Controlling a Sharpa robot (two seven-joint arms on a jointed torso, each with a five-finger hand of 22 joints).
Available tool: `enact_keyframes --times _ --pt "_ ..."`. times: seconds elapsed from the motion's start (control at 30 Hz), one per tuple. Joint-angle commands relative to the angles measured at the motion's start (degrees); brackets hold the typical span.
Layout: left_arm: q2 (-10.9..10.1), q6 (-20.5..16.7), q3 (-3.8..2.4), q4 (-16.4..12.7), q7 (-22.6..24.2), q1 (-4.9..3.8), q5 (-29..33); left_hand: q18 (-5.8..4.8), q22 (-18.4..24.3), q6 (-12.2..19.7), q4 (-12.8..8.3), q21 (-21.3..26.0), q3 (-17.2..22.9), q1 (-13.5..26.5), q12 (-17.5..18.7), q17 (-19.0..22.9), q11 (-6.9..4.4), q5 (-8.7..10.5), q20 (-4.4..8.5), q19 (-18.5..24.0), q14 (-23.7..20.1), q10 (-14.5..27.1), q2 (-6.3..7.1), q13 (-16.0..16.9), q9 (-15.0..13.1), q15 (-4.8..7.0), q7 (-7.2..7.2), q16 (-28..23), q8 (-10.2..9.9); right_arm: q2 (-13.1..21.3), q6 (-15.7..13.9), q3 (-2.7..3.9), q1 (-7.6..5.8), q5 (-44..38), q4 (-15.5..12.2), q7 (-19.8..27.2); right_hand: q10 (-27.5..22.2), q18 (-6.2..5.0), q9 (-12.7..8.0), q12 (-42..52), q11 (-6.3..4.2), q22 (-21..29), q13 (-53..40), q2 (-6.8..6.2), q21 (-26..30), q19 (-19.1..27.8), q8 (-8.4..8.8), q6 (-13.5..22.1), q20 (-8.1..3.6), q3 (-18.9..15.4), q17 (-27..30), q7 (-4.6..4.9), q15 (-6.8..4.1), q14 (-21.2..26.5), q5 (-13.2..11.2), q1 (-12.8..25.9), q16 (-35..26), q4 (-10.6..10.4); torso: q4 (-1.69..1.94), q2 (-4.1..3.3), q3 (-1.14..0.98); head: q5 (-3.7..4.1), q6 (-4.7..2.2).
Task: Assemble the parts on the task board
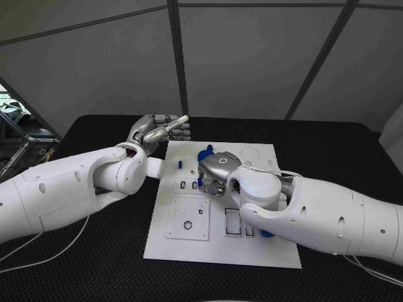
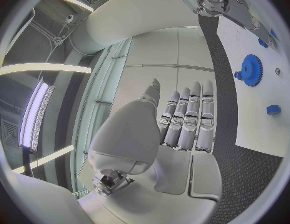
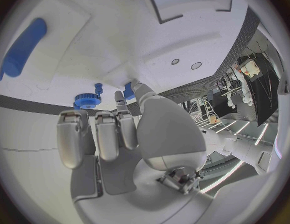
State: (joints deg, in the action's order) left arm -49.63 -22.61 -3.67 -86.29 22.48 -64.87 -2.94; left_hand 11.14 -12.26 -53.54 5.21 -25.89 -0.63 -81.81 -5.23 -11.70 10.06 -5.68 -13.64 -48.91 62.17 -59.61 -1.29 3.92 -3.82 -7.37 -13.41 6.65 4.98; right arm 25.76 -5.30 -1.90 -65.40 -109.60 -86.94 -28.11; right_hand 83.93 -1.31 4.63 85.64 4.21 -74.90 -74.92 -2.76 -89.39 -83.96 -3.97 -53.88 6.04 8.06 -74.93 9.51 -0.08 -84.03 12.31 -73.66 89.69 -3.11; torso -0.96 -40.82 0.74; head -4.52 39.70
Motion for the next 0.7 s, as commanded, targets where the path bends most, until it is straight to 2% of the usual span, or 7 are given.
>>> enact_keyframes --times 0.03,0.2,0.37,0.57,0.7 --pt "0.1 0.6 -0.05 0.0 -0.1 -0.10 -0.2 -0.86 -0.1 0.0 -0.2 -0.3 0.0 0.5 0.4 -0.1 0.31 0.22 0.15 0.4 -0.1 -0.1 -0.25 0.0 0.0 -0.14 -0.36 -0.2 -0.3 0.0 0.2 0.01 -0.08 -0.4 -0.2 -0.4 1.3 0.87 -0.1 -0.6 0.63 -13.3 -9.9 -0.70 0.4 -4.9 0.30 1.4 0.63 -0.6 -14.4 0.15 0.67 -5.8 -0.3 1.2 0.0 -0.6 -0.02 -0.02 -0.01 -0.01 0.02" --pt "0.1 0.7 -0.05 0.0 0.0 -0.10 -0.2 -0.83 -0.1 -0.2 -0.4 -0.4 0.1 0.6 0.3 -0.1 0.14 0.20 0.13 0.6 -0.1 -0.4 -0.35 0.1 0.0 -0.09 -0.06 -0.3 -0.3 0.4 -0.6 0.01 -0.07 -0.4 -0.6 -0.4 0.1 0.79 -0.2 -1.9 0.93 -12.9 -8.6 -2.19 0.5 -4.6 0.29 3.4 0.93 -1.6 -14.2 0.46 0.95 -5.8 -0.2 1.9 -0.1 -1.6 -0.06 0.03 -0.02 0.01 0.03" --pt "0.1 0.7 -0.05 0.0 -0.1 -0.10 -0.3 -0.83 -0.1 -0.3 -0.4 -0.4 0.1 0.6 0.3 -0.2 0.11 0.20 0.13 0.6 -0.1 -0.5 -0.35 0.1 0.0 -0.08 -0.03 -0.3 -0.3 0.9 -2.5 0.01 -0.06 -0.4 -1.3 -0.3 -0.5 0.69 -0.1 -2.4 1.17 -12.5 -8.1 -3.84 0.8 -4.4 0.20 5.3 1.15 -2.2 -13.9 0.72 1.17 -5.7 -0.4 1.9 -0.2 -3.4 0.00 0.02 -0.02 0.04 0.02" --pt "-0.1 0.7 -0.05 0.1 -1.0 -0.10 -1.8 -0.70 -0.3 -0.8 -0.6 -0.8 0.2 0.8 0.1 -0.5 -0.23 0.22 0.28 0.4 0.8 -1.1 -0.24 0.1 -0.1 0.26 0.32 0.0 -0.1 2.8 -8.3 0.01 -0.05 0.1 -3.0 1.4 -0.7 0.68 0.3 -2.5 1.28 -12.5 -7.8 -5.47 0.8 -4.4 -0.78 6.1 1.27 -2.3 -13.8 0.83 1.27 -5.6 0.9 0.3 -0.3 -6.9 -0.04 0.07 -0.04 -0.12 -0.08" --pt "-0.3 0.9 -0.05 0.1 -2.5 -0.09 -4.5 -0.57 -1.1 -2.4 -0.5 -2.5 -0.1 1.9 -0.8 -1.7 -1.00 0.24 1.03 -1.4 4.0 -3.5 0.13 0.5 -0.2 1.25 0.81 1.8 0.4 5.3 -12.3 0.04 -0.04 1.6 -4.9 4.8 -0.8 0.56 0.6 -2.6 1.20 -12.0 -7.6 -6.13 1.1 -4.0 -1.43 6.2 1.23 -2.5 -13.3 0.71 1.21 -5.5 1.0 -0.4 -0.5 -8.7 -0.02 0.18 -0.04 -0.05 -0.32"
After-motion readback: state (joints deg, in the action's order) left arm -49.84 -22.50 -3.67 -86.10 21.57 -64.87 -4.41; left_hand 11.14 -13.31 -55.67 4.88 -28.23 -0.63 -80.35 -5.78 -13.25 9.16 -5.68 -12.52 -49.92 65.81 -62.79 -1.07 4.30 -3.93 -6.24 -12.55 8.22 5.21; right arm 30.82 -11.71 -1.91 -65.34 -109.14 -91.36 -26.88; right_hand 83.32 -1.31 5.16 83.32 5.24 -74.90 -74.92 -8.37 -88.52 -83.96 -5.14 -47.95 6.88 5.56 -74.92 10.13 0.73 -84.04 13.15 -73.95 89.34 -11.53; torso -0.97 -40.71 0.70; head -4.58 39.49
